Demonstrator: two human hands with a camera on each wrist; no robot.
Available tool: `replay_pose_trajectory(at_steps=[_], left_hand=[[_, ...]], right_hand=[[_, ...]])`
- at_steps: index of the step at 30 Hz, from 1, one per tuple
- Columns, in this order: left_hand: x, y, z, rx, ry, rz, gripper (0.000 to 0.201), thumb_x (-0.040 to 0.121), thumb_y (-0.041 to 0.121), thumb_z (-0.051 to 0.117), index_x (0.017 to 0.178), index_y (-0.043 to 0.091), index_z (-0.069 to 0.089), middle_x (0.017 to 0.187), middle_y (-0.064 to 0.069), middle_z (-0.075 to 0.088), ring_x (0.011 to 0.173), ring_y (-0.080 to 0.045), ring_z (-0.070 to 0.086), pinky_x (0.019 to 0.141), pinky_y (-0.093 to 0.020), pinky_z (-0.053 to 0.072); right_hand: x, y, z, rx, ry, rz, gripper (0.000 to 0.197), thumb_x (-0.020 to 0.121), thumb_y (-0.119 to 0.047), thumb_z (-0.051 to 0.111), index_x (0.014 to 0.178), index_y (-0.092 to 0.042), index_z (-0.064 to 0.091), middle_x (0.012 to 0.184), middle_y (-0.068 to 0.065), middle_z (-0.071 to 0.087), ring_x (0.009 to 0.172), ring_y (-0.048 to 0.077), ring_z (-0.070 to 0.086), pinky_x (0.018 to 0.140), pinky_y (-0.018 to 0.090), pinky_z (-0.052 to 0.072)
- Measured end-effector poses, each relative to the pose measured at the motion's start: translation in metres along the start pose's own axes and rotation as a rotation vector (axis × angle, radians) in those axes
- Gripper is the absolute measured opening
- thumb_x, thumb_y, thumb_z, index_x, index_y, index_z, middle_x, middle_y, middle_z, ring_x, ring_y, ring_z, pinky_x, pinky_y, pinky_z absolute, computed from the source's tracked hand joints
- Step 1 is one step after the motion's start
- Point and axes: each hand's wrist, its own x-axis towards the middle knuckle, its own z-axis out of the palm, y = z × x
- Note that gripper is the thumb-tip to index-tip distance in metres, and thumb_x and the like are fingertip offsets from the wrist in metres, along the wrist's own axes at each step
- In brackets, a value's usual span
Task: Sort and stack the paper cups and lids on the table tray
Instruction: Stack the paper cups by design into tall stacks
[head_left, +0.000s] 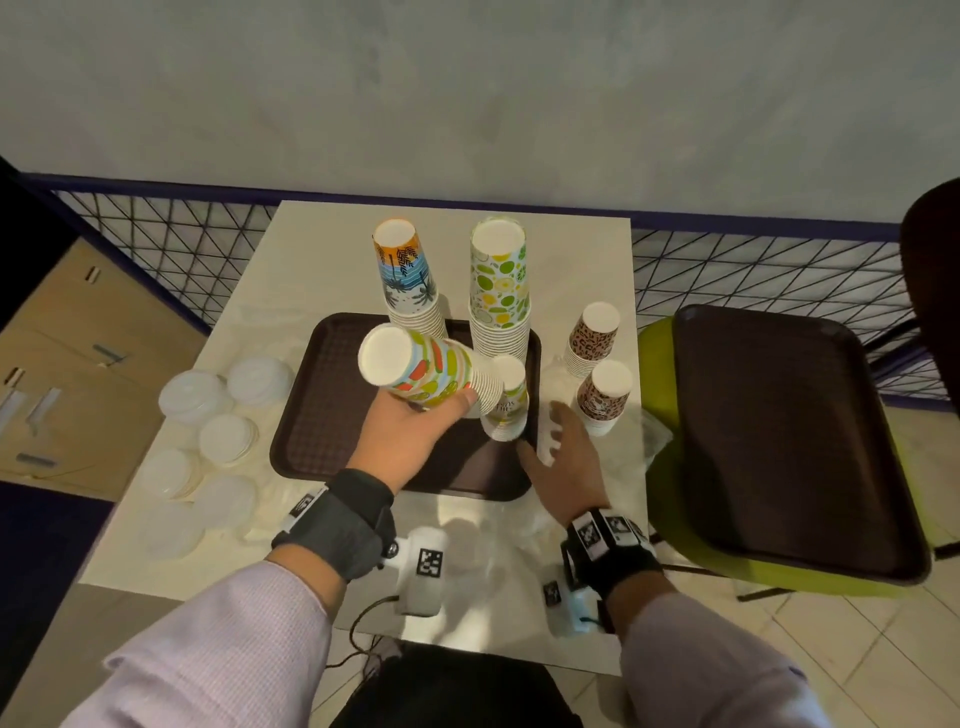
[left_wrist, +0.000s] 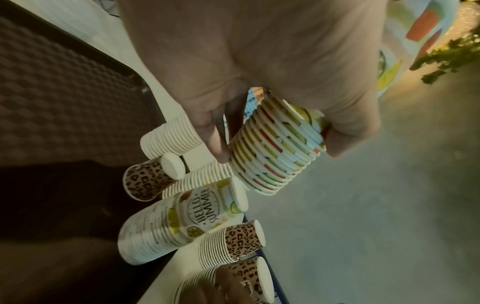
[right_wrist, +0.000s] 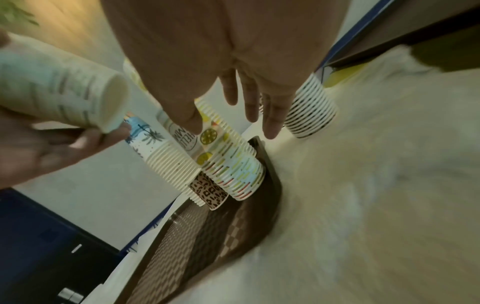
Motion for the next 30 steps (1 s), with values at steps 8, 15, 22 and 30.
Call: replay_pose_trajectory(at_steps=[8,15,22,30], left_hand=[[0.043,-0.002,0.039,0.325,-0.056,0.024,0.061,0.077,0.035,0.089,0.129,0.035,0.055,0.121,0.017,0.067,0.116,-0.007,0.064,0.104,-0.032,0.05],[0.061,-0.04,0.056,0.482,-0.117,-0.058,0.062,0.08,0.035,0.087,0.131,0.035,0.052,0.12,0.012,0.063,0.116,-0.013,0.061,0.098,-0.026,0.042],[0.067,-0.057,0.052,0.492,-0.141,-0.124,0.071,0.07,0.053,0.087,0.13,0.038,0.051,0.13,0.01,0.067,0.12,-0.014,0.064,0.109,-0.038,0.048],[0.024,-0.052,0.038,0.399,0.074,-0.104,0.074,0.066,0.056,0.089,0.103,0.017,0.04,0.102,-0.001,0.06,0.088,-0.015,0.057,0.08,-0.035,0.048]], right_hand=[[-0.043,0.031,-0.051,-0.046,0.229,0.085,0.044,0.089,-0.021,0.072,0.13,-0.019,0.055,0.134,0.001,0.049,0.106,0.015,0.058,0.082,0.026,0.049],[0.016,0.034,-0.061,-0.101,0.242,0.088,0.078,0.079,-0.023,0.082,0.144,-0.008,0.042,0.138,0.014,0.049,0.127,0.032,0.047,0.105,0.048,0.046],[0.058,0.027,-0.059,-0.064,0.199,0.148,0.091,0.074,-0.039,0.085,0.148,-0.017,0.036,0.139,0.011,0.05,0.125,0.032,0.053,0.102,0.04,0.043],[0.065,0.044,-0.052,-0.048,0.179,0.117,0.079,0.074,-0.042,0.083,0.14,-0.028,0.042,0.122,0.006,0.061,0.11,0.028,0.062,0.093,0.035,0.05]])
